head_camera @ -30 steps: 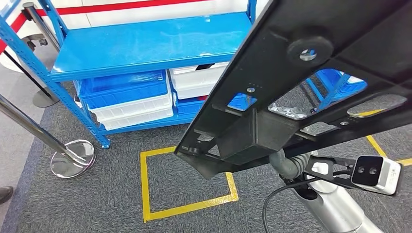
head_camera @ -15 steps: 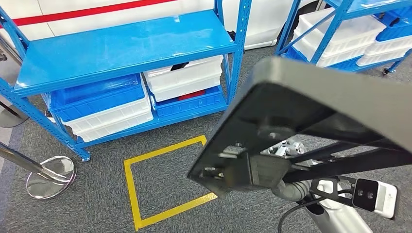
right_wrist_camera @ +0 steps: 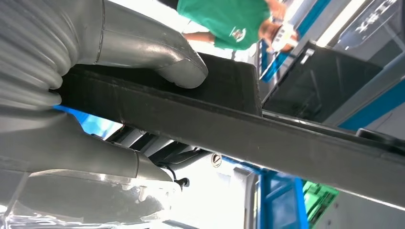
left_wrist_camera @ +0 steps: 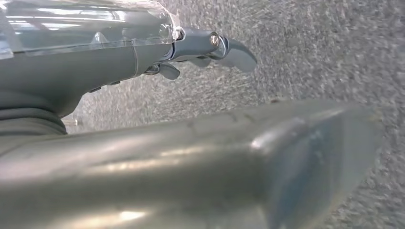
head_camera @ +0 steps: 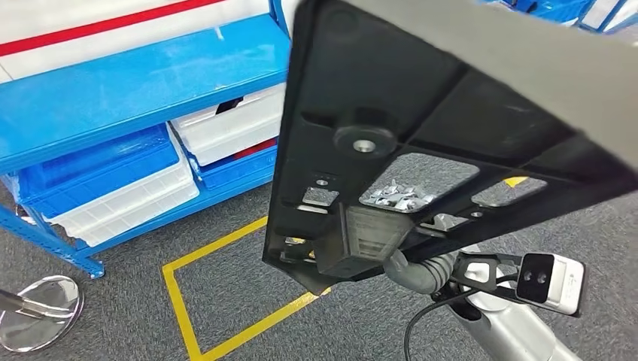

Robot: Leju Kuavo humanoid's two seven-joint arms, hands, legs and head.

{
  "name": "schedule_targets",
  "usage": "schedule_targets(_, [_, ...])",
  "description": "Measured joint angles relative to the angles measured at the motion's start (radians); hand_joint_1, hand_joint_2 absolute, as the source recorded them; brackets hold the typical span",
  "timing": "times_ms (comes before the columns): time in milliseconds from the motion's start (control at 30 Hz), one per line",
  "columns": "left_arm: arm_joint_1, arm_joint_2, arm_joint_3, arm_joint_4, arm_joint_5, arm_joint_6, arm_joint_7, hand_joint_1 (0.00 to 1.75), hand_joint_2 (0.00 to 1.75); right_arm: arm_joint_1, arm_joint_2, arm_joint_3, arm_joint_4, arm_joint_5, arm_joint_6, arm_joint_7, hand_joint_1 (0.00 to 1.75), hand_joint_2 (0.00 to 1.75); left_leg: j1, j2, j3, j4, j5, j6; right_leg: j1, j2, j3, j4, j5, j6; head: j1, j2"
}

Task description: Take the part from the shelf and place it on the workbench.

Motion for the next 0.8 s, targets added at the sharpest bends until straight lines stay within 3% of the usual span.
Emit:
schedule_targets(67, [0.0, -0.004, -0.006, 0.001, -0.01, 0.0, -0.013, 0.0, 0.0, -0.013, -0.002, 0.01, 0.0, -0.009, -0.017, 0.007, 1.59, 1.75, 0.006, -0.042, -0.02, 0.051, -0.041, -0.01, -0.003, 0.018, -0.004, -0.004, 0.007, -0.012, 0.0, 0.0])
schedule_targets(100, [0.001, -0.007, -0.01, 0.001, -0.015, 0.0, -0.018, 0.0, 0.0, -0.019, -0.003, 0.015, 0.0, -0.015, -0.024, 0.008, 1.59, 1.75, 0.008, -0.066, -0.045, 0.109, -0.077, -0.013, -0.004, 0.027, -0.006, -0.004, 0.009, -0.016, 0.0, 0.0])
schedule_targets(167, [0.004, -0.011, -0.016, 0.003, -0.019, 0.002, -0.022, 0.0, 0.0, -0.026, -0.004, 0.027, 0.002, -0.027, -0.029, 0.005, 1.59, 1.75, 0.009, -0.084, -0.106, 0.247, -0.14, -0.016, -0.002, 0.049, -0.012, -0.004, 0.013, -0.021, 0.0, 0.0])
schedule_targets(200, [0.005, -0.012, -0.018, 0.004, -0.02, 0.005, -0.023, 0.0, 0.0, -0.028, -0.004, 0.035, 0.005, -0.035, -0.027, 0.0, 1.59, 1.75, 0.009, -0.085, -0.125, 0.292, -0.151, -0.016, -0.001, 0.061, -0.015, -0.003, 0.014, -0.021, 0.0, 0.0])
schedule_targets(233, [0.006, -0.014, -0.019, 0.004, -0.02, 0.009, -0.022, 0.0, 0.0, -0.03, -0.004, 0.042, 0.008, -0.042, -0.024, -0.006, 1.59, 1.75, 0.009, -0.086, -0.126, 0.294, -0.139, -0.015, 0.0, 0.074, -0.016, -0.003, 0.015, -0.021, 0.0, 0.0])
schedule_targets(300, [0.005, -0.015, -0.019, 0.005, -0.019, 0.018, -0.024, 0.0, 0.0, -0.04, -0.004, 0.058, 0.013, -0.058, -0.015, -0.019, 1.59, 1.75, 0.009, -0.102, -0.075, 0.187, -0.069, -0.009, 0.0, 0.099, -0.015, -0.001, 0.018, -0.018, 0.0, 0.0])
schedule_targets(333, [0.005, -0.014, -0.019, 0.005, -0.019, 0.02, -0.026, 0.0, 0.0, -0.046, -0.004, 0.065, 0.015, -0.065, -0.011, -0.024, 1.59, 1.75, 0.01, -0.126, -0.042, 0.115, -0.036, -0.004, 0.001, 0.111, -0.016, -0.001, 0.019, -0.015, 0.0, 0.0])
schedule_targets(367, [0.006, -0.013, -0.019, 0.005, -0.02, 0.02, -0.028, 0.0, 0.0, -0.052, -0.004, 0.07, 0.016, -0.071, -0.009, -0.027, 1.59, 1.75, 0.011, -0.148, -0.015, 0.054, -0.016, 0.0, 0.002, 0.122, -0.019, 0.001, 0.021, -0.011, 0.0, 0.0])
schedule_targets(433, [0.006, -0.01, -0.019, 0.005, -0.023, 0.016, -0.035, 0.0, 0.0, -0.058, -0.004, 0.078, 0.017, -0.08, -0.007, -0.033, 1.59, 1.75, 0.009, -0.17, 0.004, 0.006, -0.011, 0.008, -0.001, 0.143, -0.028, 0.001, 0.028, 0.003, 0.0, 0.0])
schedule_targets(500, [0.005, -0.006, -0.019, 0.005, -0.025, 0.013, -0.044, 0.0, 0.0, -0.057, -0.004, 0.08, 0.017, -0.089, -0.004, -0.041, 1.59, 1.75, 0.01, -0.15, 0.007, -0.002, -0.006, 0.017, -0.003, 0.158, -0.035, -0.001, 0.035, 0.017, 0.0, 0.0])
schedule_targets(567, [0.004, -0.003, -0.019, 0.005, -0.025, 0.012, -0.054, 0.0, 0.0, -0.054, -0.004, 0.079, 0.017, -0.095, 0.004, -0.055, 1.59, 1.75, 0.014, -0.125, 0.01, -0.016, 0.004, 0.031, 0.003, 0.126, -0.051, 0.029, 0.012, 0.025, 0.0, 0.0])
schedule_targets(633, [0.006, 0.0, -0.019, 0.005, -0.023, 0.012, -0.062, 0.0, 0.0, -0.049, -0.001, 0.078, 0.016, -0.099, 0.012, -0.067, 1.59, 1.75, 0.012, -0.097, 0.01, -0.023, 0.009, 0.041, 0.005, 0.07, -0.099, 0.137, -0.05, 0.03, 0.001, 0.0])
schedule_targets(700, [0.008, 0.004, -0.019, 0.005, -0.023, 0.012, -0.064, 0.0, 0.0, -0.04, 0.002, 0.078, 0.016, -0.098, 0.014, -0.072, 1.59, 1.75, 0.009, -0.068, 0.008, -0.022, 0.009, 0.044, 0.001, 0.048, -0.15, 0.252, -0.095, 0.035, 0.001, 0.0])
schedule_targets(733, [0.008, 0.006, -0.019, 0.005, -0.022, 0.012, -0.064, 0.0, 0.0, -0.036, 0.002, 0.077, 0.016, -0.096, 0.015, -0.074, 1.59, 1.75, 0.008, -0.054, 0.008, -0.021, 0.007, 0.044, -0.002, 0.044, -0.154, 0.267, -0.092, 0.038, 0.001, 0.0])
schedule_targets(767, [0.007, 0.007, -0.019, 0.005, -0.022, 0.012, -0.063, 0.0, 0.0, -0.032, 0.002, 0.077, 0.016, -0.091, 0.016, -0.075, 1.59, 1.75, 0.008, -0.041, 0.008, -0.019, 0.005, 0.042, -0.004, 0.039, -0.139, 0.243, -0.072, 0.039, 0.001, 0.0])
schedule_targets(800, [0.005, 0.007, -0.019, 0.005, -0.021, 0.013, -0.06, 0.0, 0.0, -0.028, 0.002, 0.076, 0.014, -0.085, 0.018, -0.075, 1.59, 1.75, 0.008, -0.03, 0.009, -0.017, 0.002, 0.04, -0.005, 0.026, -0.106, 0.185, -0.042, 0.039, 0.001, 0.0])
